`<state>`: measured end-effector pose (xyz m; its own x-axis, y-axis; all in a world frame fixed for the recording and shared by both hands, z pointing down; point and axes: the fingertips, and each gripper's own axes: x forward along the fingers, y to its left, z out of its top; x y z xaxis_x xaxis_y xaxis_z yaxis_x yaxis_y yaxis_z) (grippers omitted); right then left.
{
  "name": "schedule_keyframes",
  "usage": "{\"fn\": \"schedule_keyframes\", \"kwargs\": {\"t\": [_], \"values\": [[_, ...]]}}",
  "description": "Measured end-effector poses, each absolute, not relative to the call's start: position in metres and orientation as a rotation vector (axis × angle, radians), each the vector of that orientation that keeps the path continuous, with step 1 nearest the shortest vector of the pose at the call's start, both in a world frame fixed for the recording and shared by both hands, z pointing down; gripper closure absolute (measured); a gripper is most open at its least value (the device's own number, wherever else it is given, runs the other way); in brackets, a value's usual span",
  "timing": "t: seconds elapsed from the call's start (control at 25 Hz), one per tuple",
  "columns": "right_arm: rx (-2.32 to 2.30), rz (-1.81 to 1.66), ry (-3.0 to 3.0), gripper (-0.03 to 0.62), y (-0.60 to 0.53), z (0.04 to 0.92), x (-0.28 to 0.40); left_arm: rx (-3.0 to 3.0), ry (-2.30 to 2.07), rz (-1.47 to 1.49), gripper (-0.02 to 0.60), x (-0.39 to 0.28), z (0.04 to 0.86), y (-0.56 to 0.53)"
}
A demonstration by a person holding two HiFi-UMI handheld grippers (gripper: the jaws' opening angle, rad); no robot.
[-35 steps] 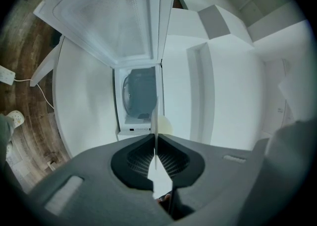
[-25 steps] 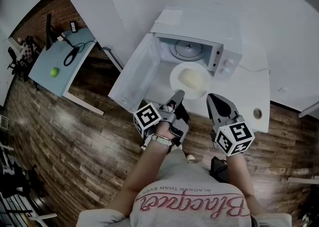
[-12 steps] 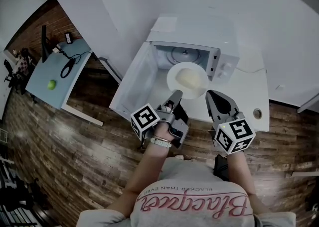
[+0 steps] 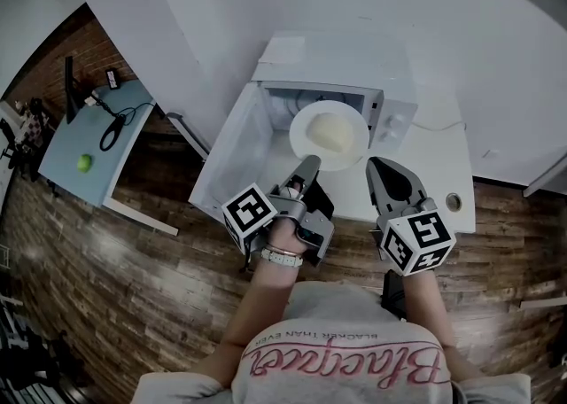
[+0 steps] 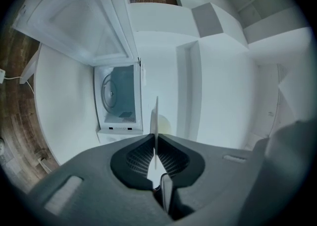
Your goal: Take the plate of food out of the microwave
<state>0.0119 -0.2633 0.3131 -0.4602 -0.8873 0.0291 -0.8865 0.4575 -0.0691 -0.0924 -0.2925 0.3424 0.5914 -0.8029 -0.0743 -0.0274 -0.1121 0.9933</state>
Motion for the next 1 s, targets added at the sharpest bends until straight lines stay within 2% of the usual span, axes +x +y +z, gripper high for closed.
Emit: {"fn": "schedule_keyframes", "kwargs": {"t": [1.0], "values": [[-1.661, 0.015, 2.607, 0.583, -0.253, 0.285, 0.015, 1.619, -0.682, -0.81, 0.563, -0.087, 0.317, -0.289]]}}
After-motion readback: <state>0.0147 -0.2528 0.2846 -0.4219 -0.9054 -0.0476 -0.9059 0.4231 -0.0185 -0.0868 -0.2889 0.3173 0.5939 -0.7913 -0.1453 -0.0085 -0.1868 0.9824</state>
